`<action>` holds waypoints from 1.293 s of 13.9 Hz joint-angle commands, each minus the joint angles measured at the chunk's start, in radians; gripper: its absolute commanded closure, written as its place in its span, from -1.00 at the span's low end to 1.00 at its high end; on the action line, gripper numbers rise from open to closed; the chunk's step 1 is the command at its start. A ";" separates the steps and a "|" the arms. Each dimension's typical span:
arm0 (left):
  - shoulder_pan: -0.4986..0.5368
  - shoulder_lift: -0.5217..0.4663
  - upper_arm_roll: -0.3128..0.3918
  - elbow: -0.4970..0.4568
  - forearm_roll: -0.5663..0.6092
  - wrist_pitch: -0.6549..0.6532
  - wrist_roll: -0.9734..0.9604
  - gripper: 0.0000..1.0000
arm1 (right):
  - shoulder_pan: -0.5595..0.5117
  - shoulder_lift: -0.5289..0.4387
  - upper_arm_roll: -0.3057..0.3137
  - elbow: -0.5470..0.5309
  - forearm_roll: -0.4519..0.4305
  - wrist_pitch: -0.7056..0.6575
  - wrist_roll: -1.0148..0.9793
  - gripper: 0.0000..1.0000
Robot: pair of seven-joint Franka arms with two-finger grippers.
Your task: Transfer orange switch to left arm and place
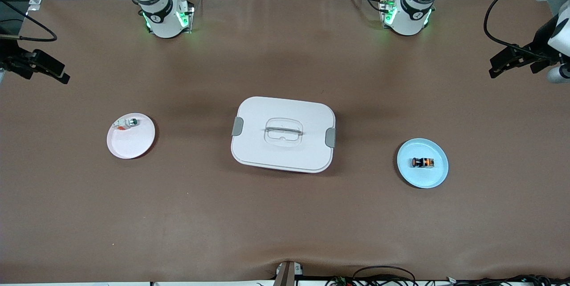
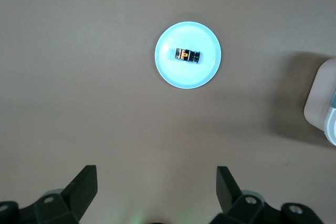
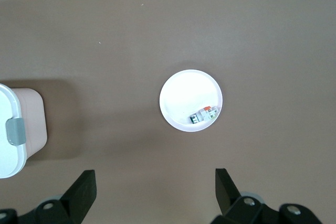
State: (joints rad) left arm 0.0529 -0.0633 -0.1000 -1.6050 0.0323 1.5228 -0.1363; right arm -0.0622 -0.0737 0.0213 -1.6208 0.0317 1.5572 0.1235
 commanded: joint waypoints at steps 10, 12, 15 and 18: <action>0.053 -0.023 -0.079 -0.013 -0.009 0.022 0.010 -1.00 | -0.001 -0.038 0.002 -0.033 -0.006 0.000 -0.002 -1.00; 0.053 -0.023 -0.075 -0.012 -0.009 0.022 0.015 -1.00 | -0.002 -0.038 0.002 -0.033 -0.001 0.003 -0.004 -1.00; 0.053 -0.009 -0.075 0.020 -0.008 0.020 0.009 -1.00 | -0.002 -0.038 0.000 -0.033 -0.001 0.003 -0.004 -1.00; 0.051 -0.004 -0.078 0.025 -0.014 0.020 0.009 -1.00 | -0.004 -0.038 0.000 -0.033 -0.007 0.006 -0.033 -1.00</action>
State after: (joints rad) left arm 0.0938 -0.0662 -0.1680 -1.5915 0.0322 1.5409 -0.1378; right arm -0.0621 -0.0786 0.0212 -1.6211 0.0317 1.5531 0.1160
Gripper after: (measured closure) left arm 0.000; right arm 0.000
